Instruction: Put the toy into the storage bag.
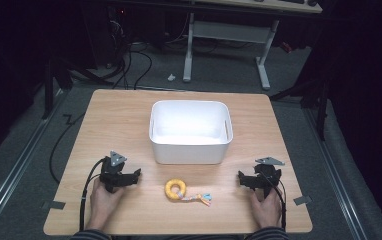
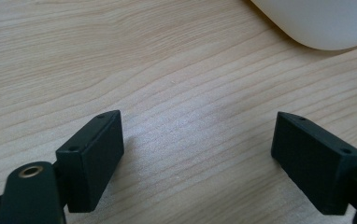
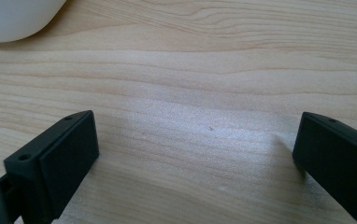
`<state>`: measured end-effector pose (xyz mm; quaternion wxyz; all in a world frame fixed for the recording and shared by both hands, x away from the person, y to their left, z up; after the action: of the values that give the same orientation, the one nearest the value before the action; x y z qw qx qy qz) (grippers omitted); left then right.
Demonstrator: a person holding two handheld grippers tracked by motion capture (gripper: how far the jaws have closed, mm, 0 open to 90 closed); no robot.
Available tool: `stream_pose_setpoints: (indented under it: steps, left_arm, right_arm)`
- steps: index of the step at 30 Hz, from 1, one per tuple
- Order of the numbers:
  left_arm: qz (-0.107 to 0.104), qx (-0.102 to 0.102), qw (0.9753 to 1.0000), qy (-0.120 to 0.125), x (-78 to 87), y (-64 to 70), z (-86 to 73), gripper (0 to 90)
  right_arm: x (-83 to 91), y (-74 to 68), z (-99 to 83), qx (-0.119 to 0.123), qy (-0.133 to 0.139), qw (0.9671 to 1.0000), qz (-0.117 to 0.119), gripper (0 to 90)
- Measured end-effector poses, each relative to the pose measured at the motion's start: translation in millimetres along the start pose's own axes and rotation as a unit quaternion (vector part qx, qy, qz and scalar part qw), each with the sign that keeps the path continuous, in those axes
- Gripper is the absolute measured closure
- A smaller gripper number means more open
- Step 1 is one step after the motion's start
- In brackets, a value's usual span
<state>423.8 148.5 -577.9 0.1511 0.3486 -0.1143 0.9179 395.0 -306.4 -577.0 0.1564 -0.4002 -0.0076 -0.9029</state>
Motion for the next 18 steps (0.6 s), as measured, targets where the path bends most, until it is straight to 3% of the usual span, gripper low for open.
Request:
stream_pose_setpoints:
  steps: [9, 13, 18]
  left_arm:
    - [-0.007, -0.005, 1.0000, -0.003, 1.2, -0.5, -0.9, 16.1]
    - [-0.006, -0.003, 0.9997, -0.024, 3.8, -2.5, 0.2, 17.9]
    - [-0.022, 0.009, 0.9990, -0.038, 7.8, -4.0, 1.3, 22.5]
  right_arm:
    - [-0.2, 0.5, 0.3, 0.002, -0.002, 1.0000, 0.003, 0.0]
    - [-0.1, 0.5, 0.3, 0.002, -0.002, 1.0000, 0.003, 0.0]
    - [0.3, 0.4, -0.1, 0.003, 0.000, 1.0000, 0.002, 0.7]
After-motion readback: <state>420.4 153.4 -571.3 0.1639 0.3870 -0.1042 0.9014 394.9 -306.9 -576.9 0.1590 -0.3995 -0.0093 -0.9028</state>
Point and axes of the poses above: each handheld gripper's, and its own axes: x roughly backward along the jaws, z roughly out of its top, y roughly to its right, the point moved 6 cm from there along -x, roughly forward along the jaws, and after that the axes turned 10 degrees about z, right-handed, at the moved point
